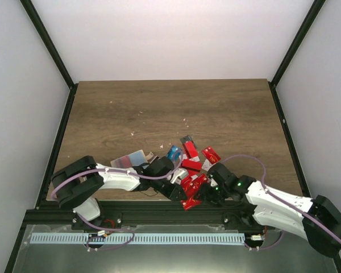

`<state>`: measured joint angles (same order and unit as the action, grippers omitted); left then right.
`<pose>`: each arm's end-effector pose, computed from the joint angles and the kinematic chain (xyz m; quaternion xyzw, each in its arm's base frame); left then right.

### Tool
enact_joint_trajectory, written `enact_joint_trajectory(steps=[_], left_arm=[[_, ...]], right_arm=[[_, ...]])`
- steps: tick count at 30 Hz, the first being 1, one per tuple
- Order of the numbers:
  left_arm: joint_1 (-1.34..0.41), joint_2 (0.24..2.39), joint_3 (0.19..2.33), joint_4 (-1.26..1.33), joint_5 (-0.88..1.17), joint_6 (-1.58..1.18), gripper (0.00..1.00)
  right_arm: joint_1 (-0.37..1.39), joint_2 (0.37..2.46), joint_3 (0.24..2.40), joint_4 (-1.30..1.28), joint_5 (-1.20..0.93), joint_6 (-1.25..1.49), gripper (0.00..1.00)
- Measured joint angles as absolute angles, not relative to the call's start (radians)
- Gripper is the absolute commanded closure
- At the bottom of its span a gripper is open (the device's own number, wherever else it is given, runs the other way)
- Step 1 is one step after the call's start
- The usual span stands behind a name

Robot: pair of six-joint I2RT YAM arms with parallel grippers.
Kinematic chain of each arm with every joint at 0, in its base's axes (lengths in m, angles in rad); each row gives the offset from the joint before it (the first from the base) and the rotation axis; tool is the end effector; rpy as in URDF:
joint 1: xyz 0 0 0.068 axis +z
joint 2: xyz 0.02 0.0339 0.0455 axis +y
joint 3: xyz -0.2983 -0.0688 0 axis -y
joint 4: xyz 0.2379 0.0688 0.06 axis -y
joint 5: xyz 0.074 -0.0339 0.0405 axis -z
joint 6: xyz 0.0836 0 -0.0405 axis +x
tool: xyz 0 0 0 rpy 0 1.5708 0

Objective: Put the credit cards into the card holder

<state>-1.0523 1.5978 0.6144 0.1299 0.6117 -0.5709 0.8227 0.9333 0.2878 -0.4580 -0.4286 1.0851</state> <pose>0.1087 -0.2874 0.1396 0.3155 0.8420 -0.4369 0.0259 0.0672 0.1234 0.1241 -0.0755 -0.9488 -0.3042 0.0379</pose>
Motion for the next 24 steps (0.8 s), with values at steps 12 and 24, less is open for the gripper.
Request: enact_joint_trajectory(steps=[12, 24], left_arm=[[-1.066, 1.690, 0.635, 0.167, 0.622, -0.572, 0.77], [-1.067, 1.721, 0.647, 0.200, 0.634, -0.572, 0.77]], right_arm=[[0.773, 0.923, 0.218, -0.377, -0.478, 1.064, 0.54], [0.747, 0.917, 0.194, -0.356, -0.506, 1.022, 0.72]])
